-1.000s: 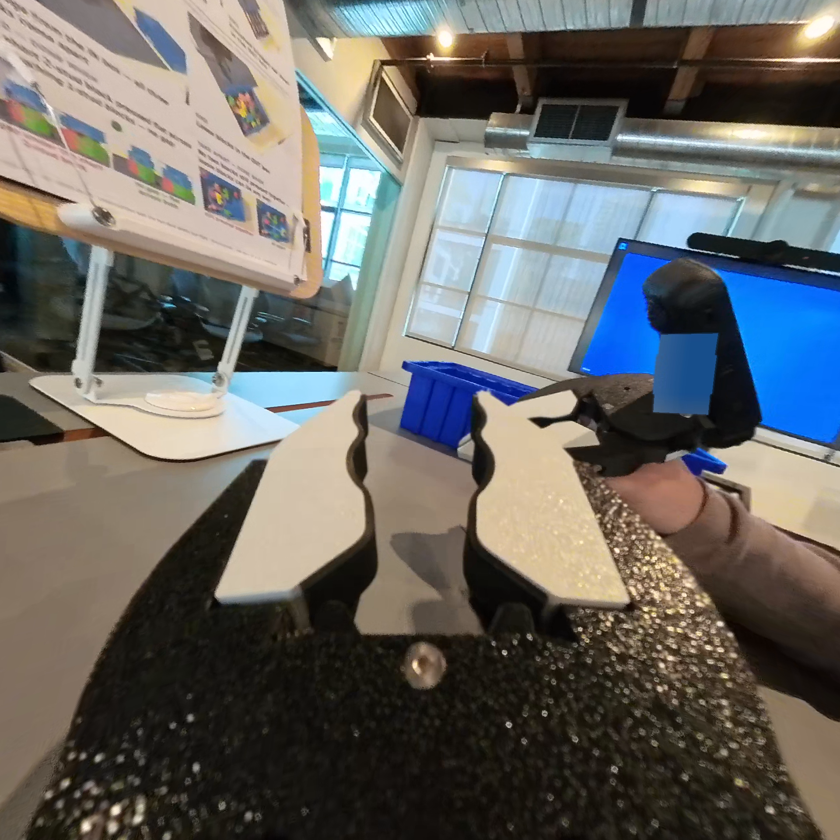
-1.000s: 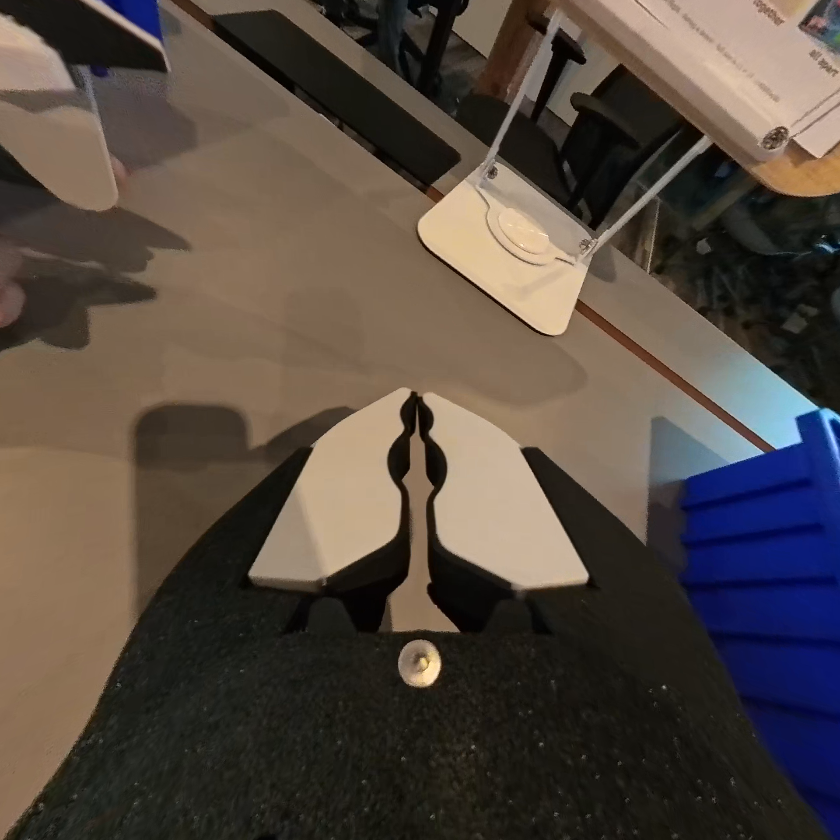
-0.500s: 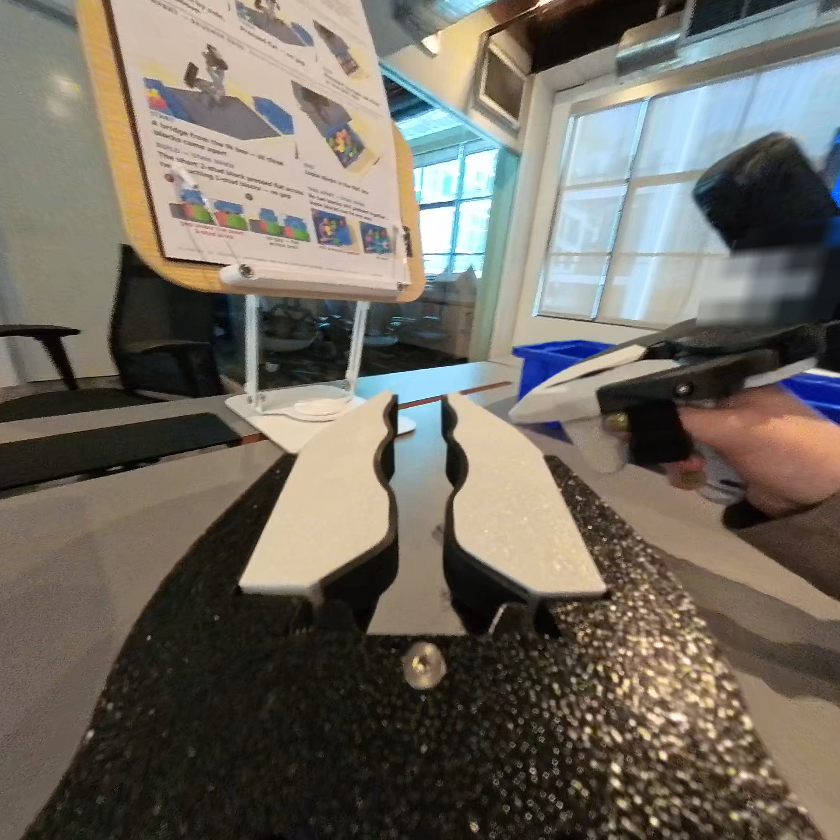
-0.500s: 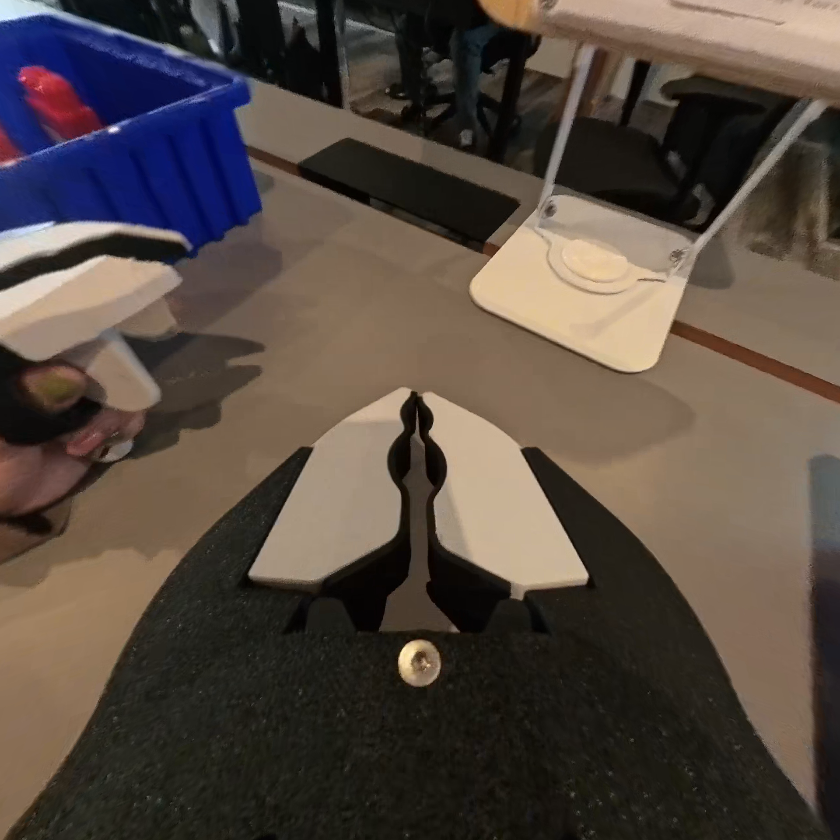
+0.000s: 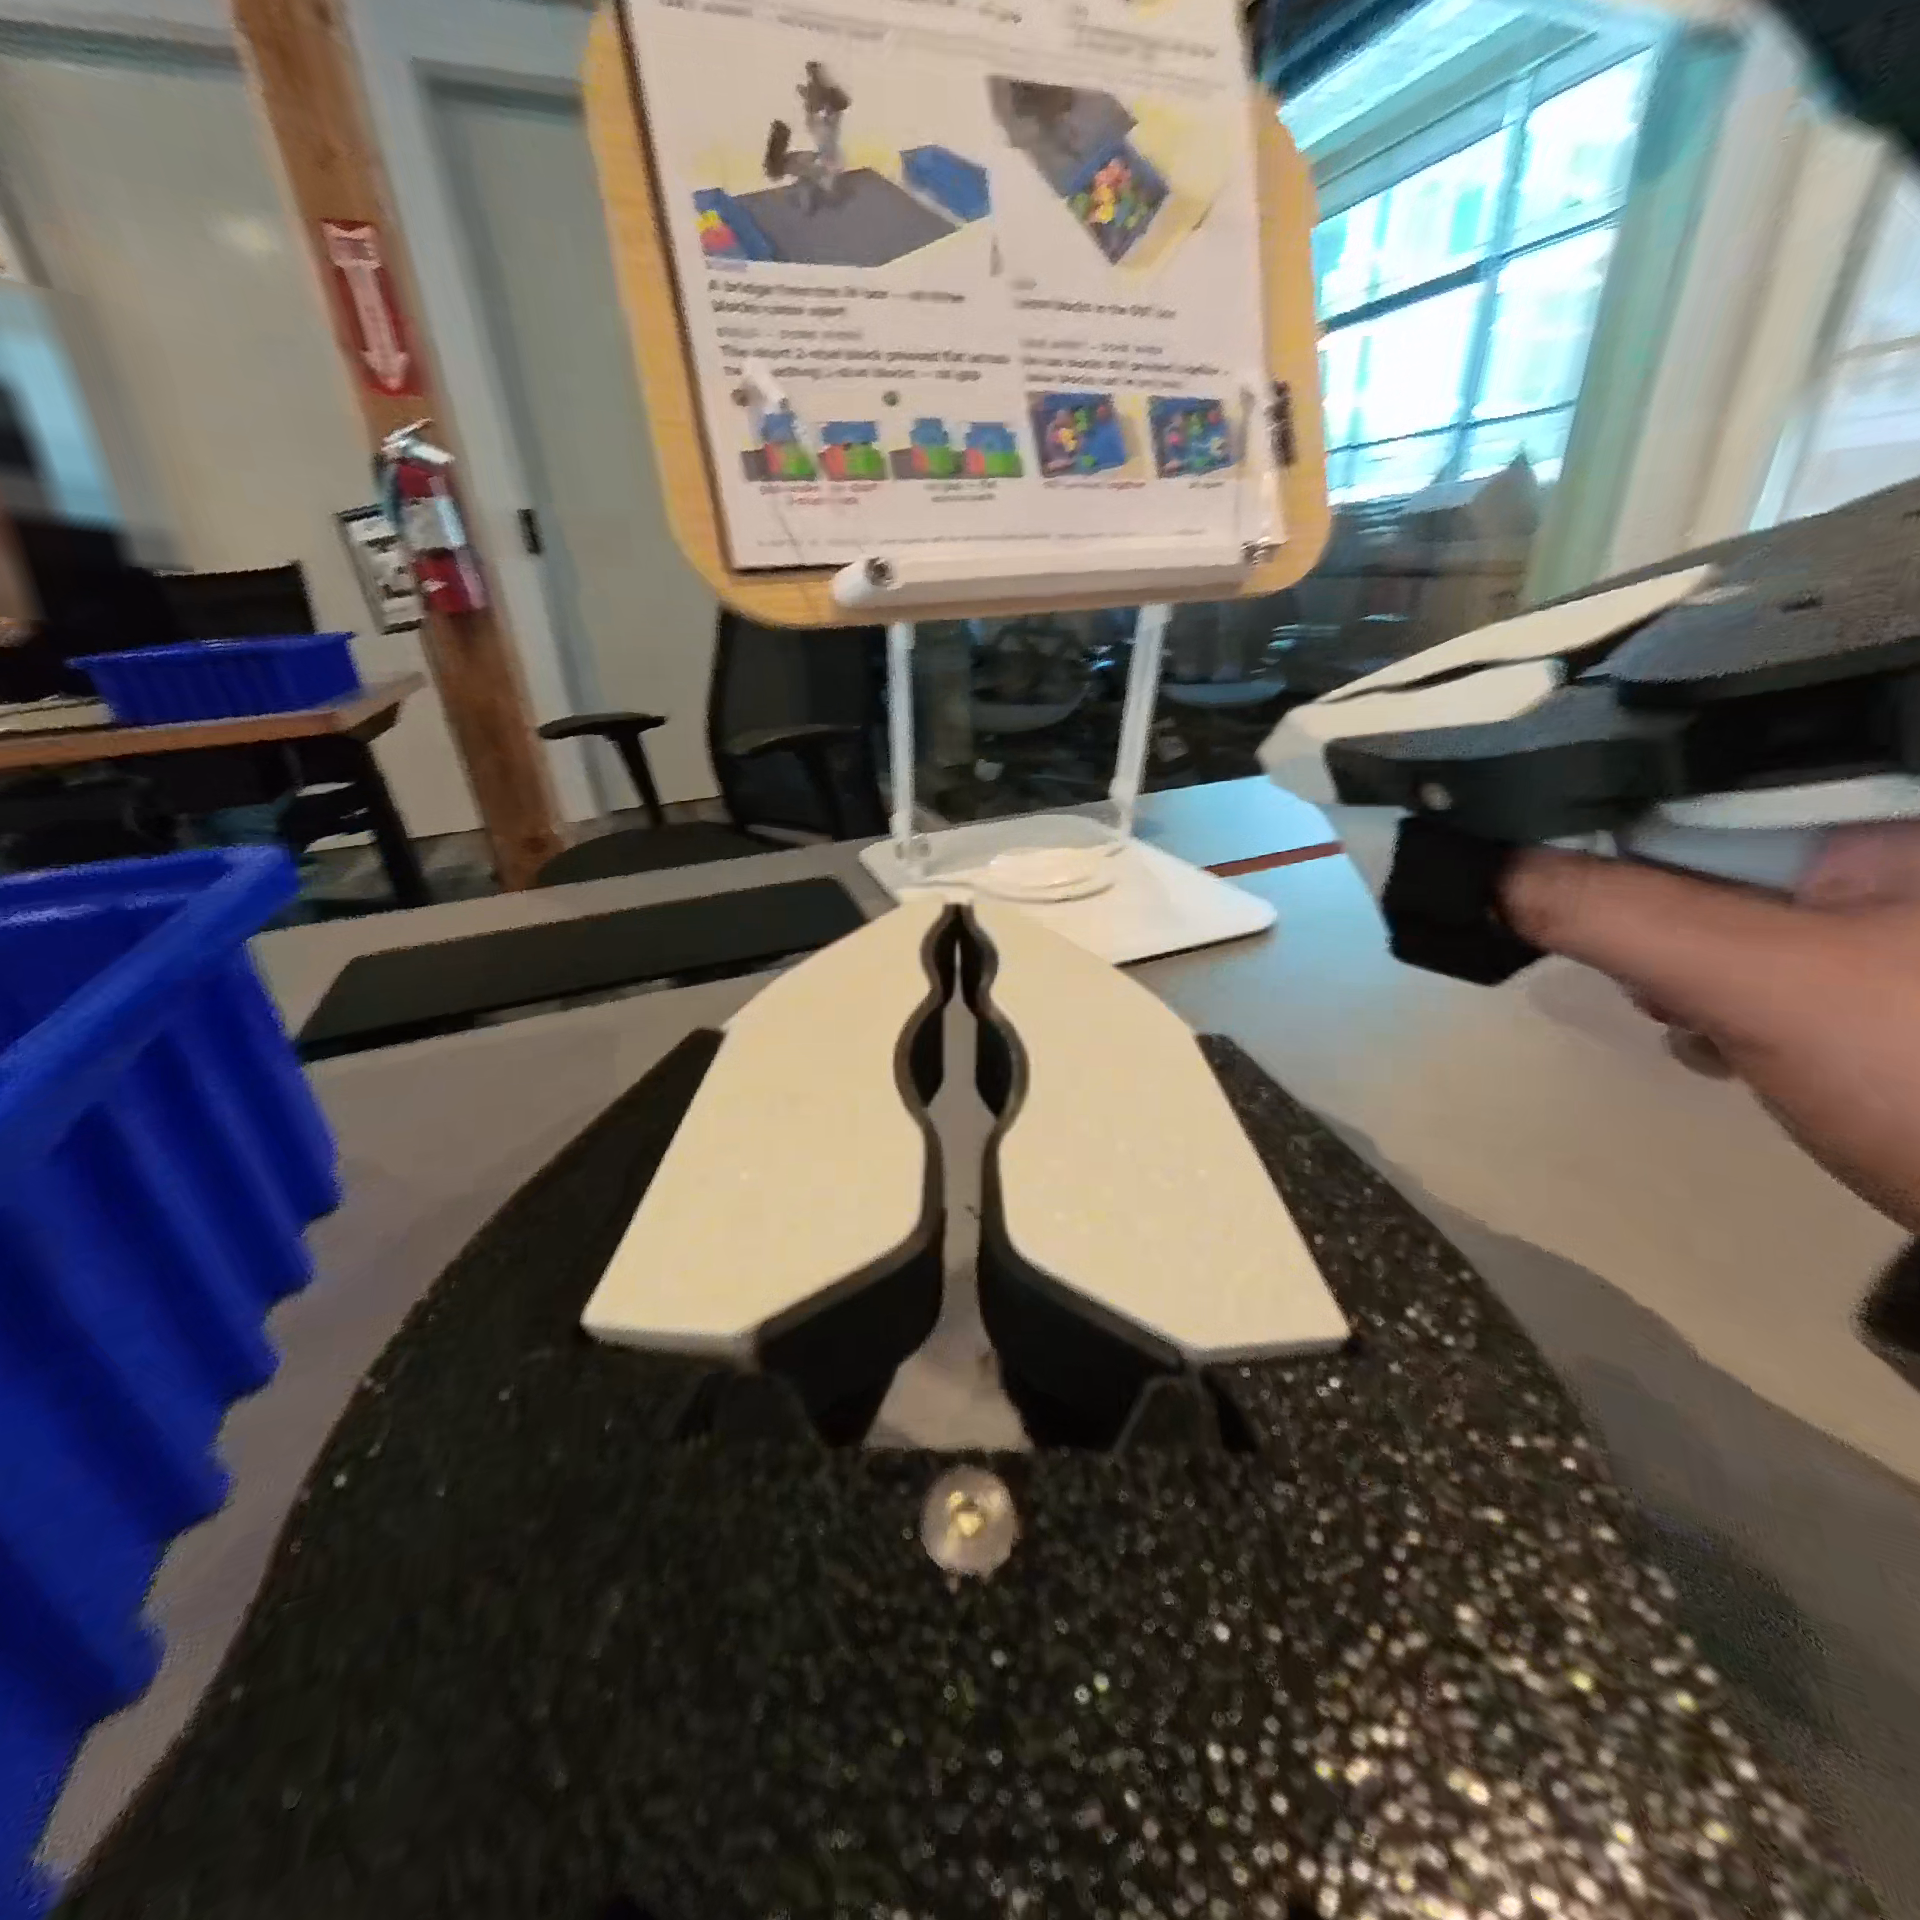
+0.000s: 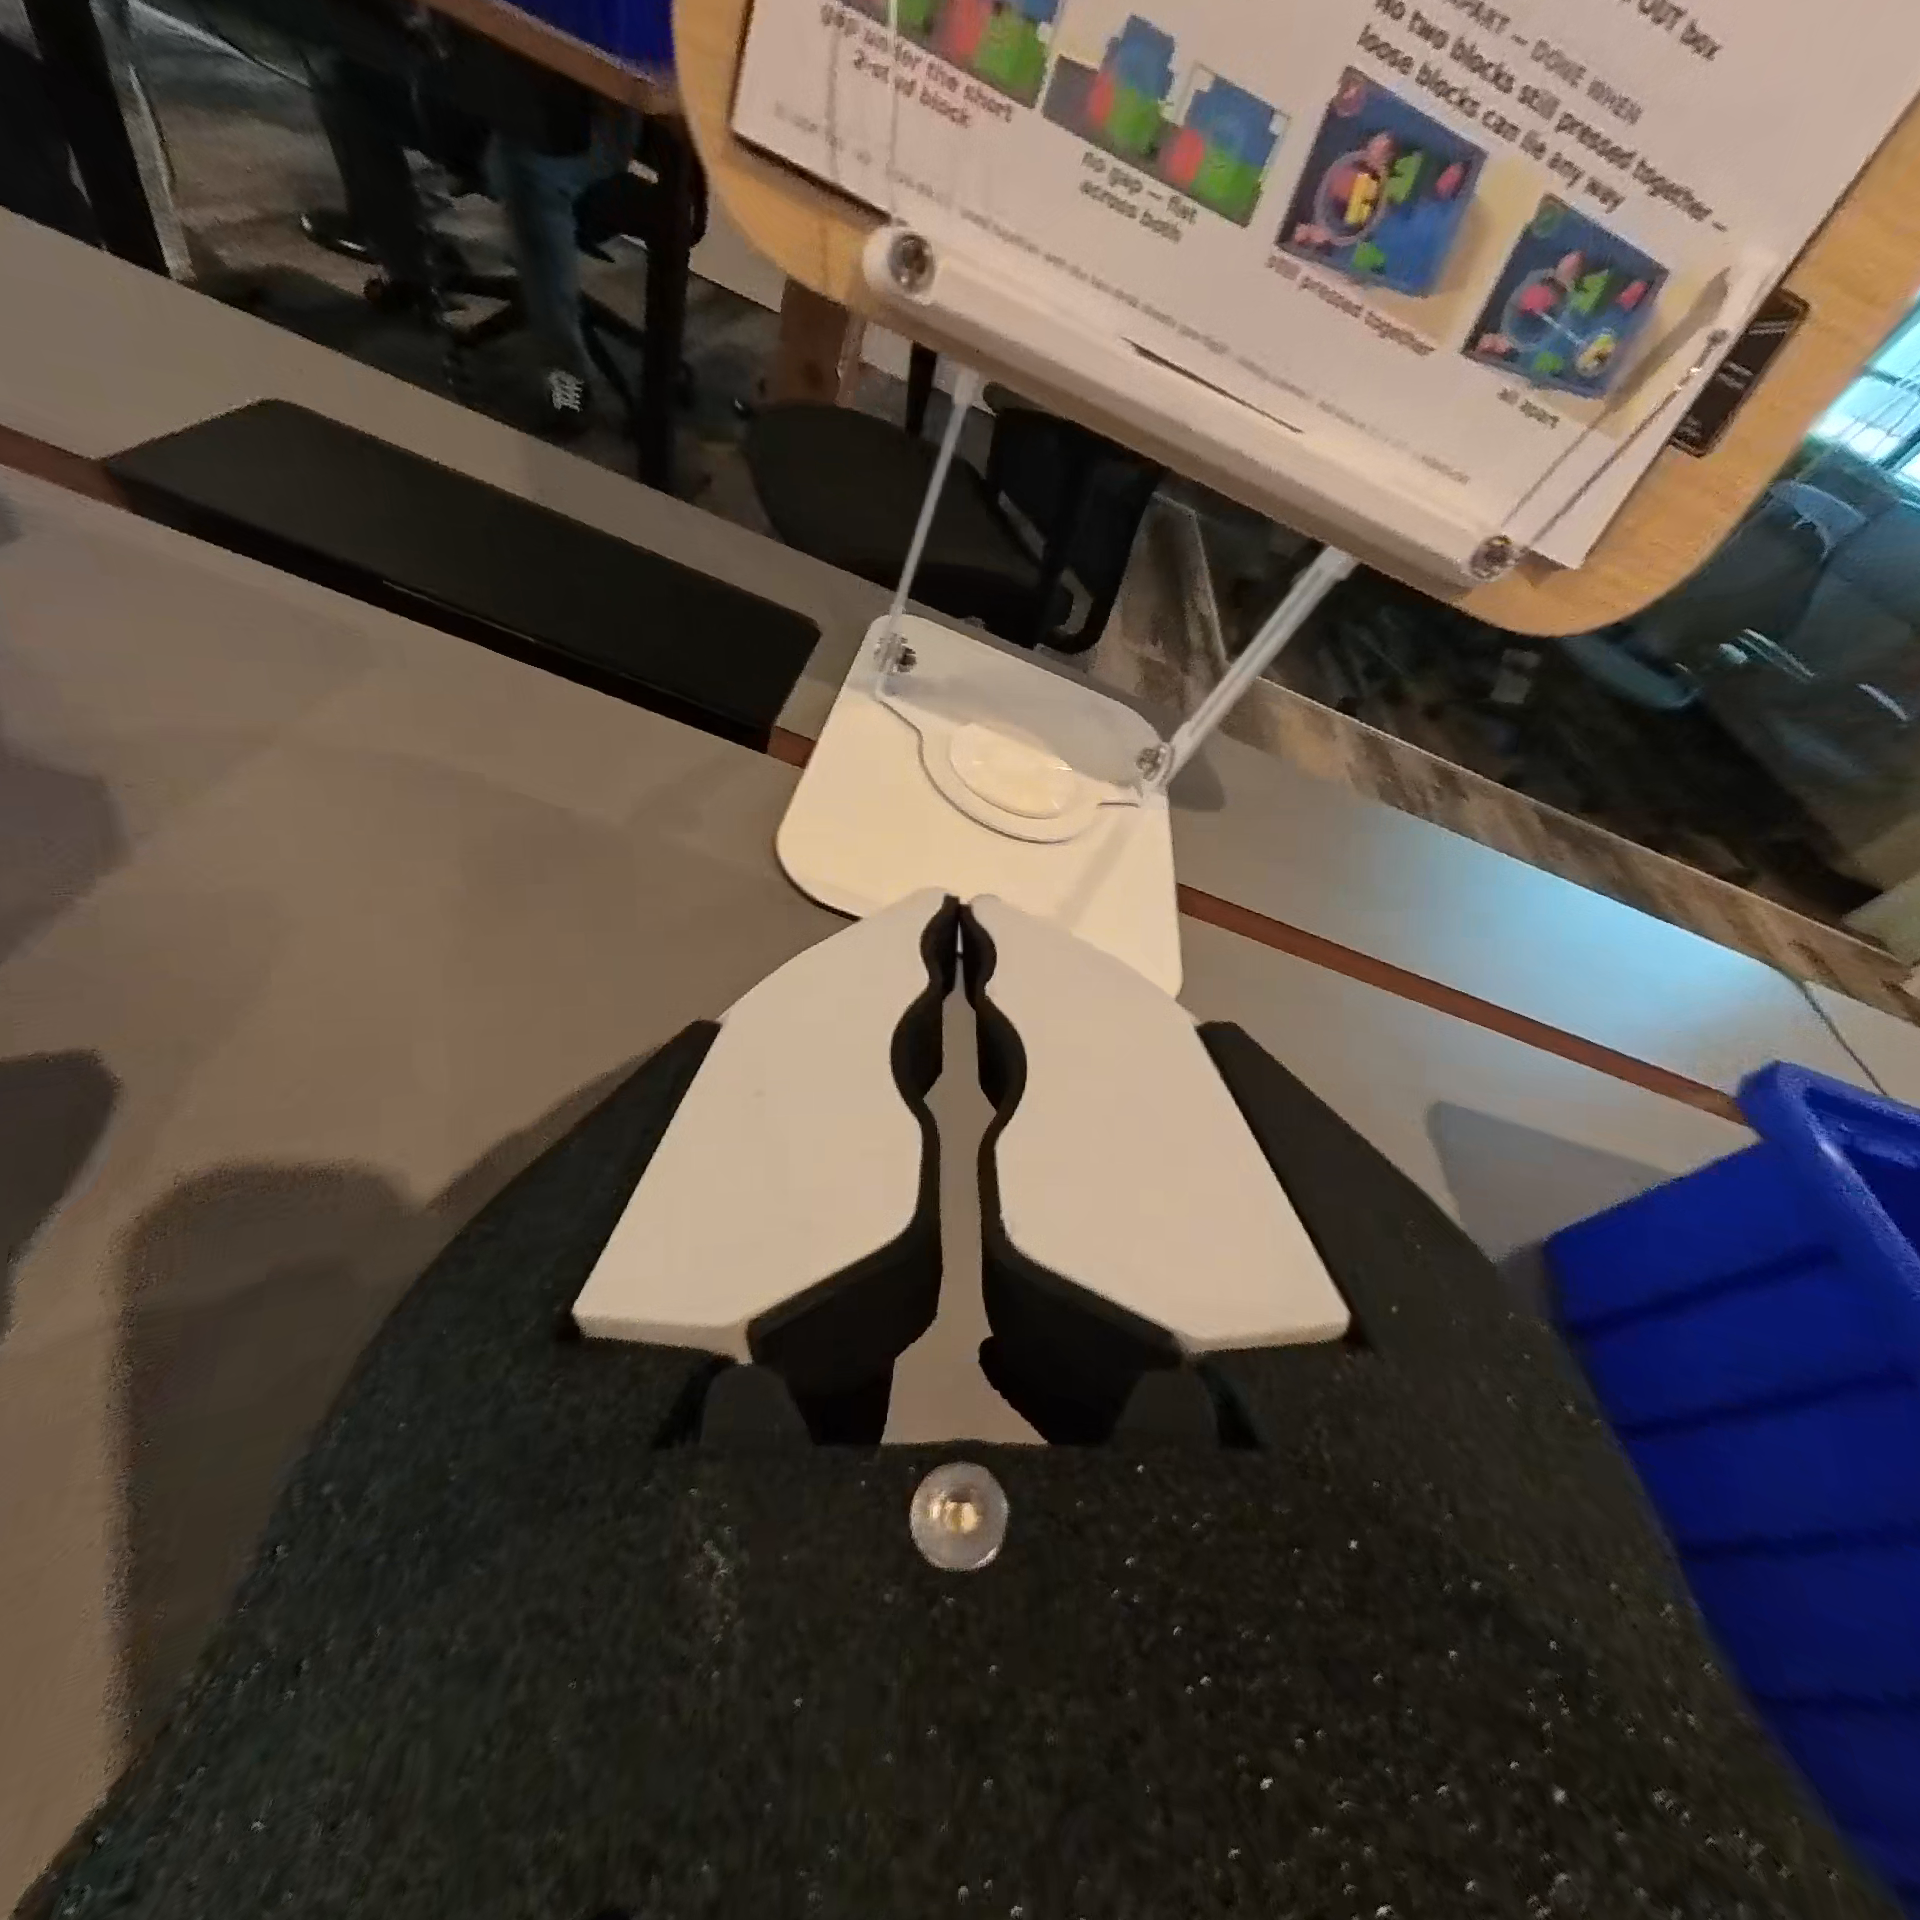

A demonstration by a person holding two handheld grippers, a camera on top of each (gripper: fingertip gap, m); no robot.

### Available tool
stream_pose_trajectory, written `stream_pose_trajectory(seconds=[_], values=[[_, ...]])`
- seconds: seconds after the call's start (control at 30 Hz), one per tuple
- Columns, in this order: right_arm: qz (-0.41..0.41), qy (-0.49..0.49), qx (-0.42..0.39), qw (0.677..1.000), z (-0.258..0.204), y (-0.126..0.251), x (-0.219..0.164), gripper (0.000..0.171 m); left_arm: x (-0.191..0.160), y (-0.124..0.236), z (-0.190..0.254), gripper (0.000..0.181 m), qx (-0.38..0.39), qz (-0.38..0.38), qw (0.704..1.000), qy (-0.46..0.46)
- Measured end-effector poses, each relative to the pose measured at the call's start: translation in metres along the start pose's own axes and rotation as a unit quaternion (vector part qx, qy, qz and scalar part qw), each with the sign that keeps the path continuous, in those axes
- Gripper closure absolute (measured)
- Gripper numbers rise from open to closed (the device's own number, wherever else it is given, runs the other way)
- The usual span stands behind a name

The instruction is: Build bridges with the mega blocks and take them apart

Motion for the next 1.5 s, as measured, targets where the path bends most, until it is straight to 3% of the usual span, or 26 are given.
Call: stream_pose_trajectory(seconds=[0.13, 0.27, 0.37, 0.43, 0.53, 0.57, 0.63, 0.73, 0.83, 1.03, 1.13, 1.2, 1.27, 1.4, 1.5], values=[[-0.006, 0.0, 0.013, 1.0, -0.01, -0.003, 0.005, 0.171, -0.005, -0.006, -0.006, 0.181, 0.055, -0.063, 0.996, 0.012], [-0.005, 0.019, 0.054, 0.998, -0.02, 0.003, 0.015, 0.171, -0.008, -0.007, -0.012, 0.181, 0.055, -0.1, 0.992, 0.052], [0.034, 0.06, 0.122, 0.99, -0.028, 0.017, 0.037, 0.171, -0.008, -0.007, -0.014, 0.181, 0.049, -0.097, 0.992, 0.065], [0.098, 0.102, 0.205, 0.968, -0.039, 0.03, 0.065, 0.171, -0.008, -0.007, -0.014, 0.181, 0.043, -0.09, 0.993, 0.063], [0.152, 0.189, 0.331, 0.912, -0.067, 0.043, 0.119, 0.171, -0.007, -0.005, -0.011, 0.181, 0.031, -0.077, 0.995, 0.048], [0.159, 0.221, 0.383, 0.883, -0.082, 0.045, 0.137, 0.171, -0.006, -0.005, -0.01, 0.181, 0.026, -0.071, 0.996, 0.04], [0.156, 0.279, 0.506, 0.801, -0.124, 0.047, 0.169, 0.155, -0.005, -0.004, -0.007, 0.181, 0.02, -0.06, 0.998, 0.028], [0.051, 0.325, 0.643, 0.692, -0.198, 0.034, 0.198, 0.127, -0.005, -0.003, -0.006, 0.181, 0.017, -0.053, 0.998, 0.021], [-0.082, 0.344, 0.678, 0.645, -0.274, 0.009, 0.201, 0.112, -0.005, -0.002, -0.007, 0.181, 0.01, -0.048, 0.998, 0.029], [-0.213, 0.447, 0.603, 0.625, -0.379, -0.025, 0.17, 0.104, -0.005, 0.001, -0.012, 0.181, 0.01, -0.042, 0.998, 0.038], [-0.237, 0.427, 0.617, 0.617, -0.41, -0.027, 0.163, 0.107, -0.005, 0.002, -0.014, 0.181, 0.014, -0.043, 0.998, 0.046], [-0.255, 0.421, 0.597, 0.633, -0.422, -0.032, 0.16, 0.114, -0.005, 0.001, -0.014, 0.181, 0.016, -0.048, 0.998, 0.046], [-0.258, 0.441, 0.573, 0.64, -0.424, -0.037, 0.159, 0.134, -0.005, 0.001, -0.014, 0.181, 0.015, -0.051, 0.998, 0.045], [-0.243, 0.42, 0.585, 0.649, -0.394, -0.027, 0.183, 0.134, -0.006, 0.0, -0.014, 0.181, 0.017, -0.057, 0.997, 0.04], [-0.189, 0.361, 0.614, 0.676, -0.335, -0.009, 0.214, 0.135, -0.006, -0.001, -0.013, 0.181, 0.016, -0.063, 0.997, 0.034]])
Point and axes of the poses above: each gripper's, where its closed fingertips meet, y back along the fingers, x out of its top, z = x × y across the jaws, the point moved 9 cm from there along y, back along the fingers, and after that the axes turned 8 degrees about x, right-handed, at the moved point
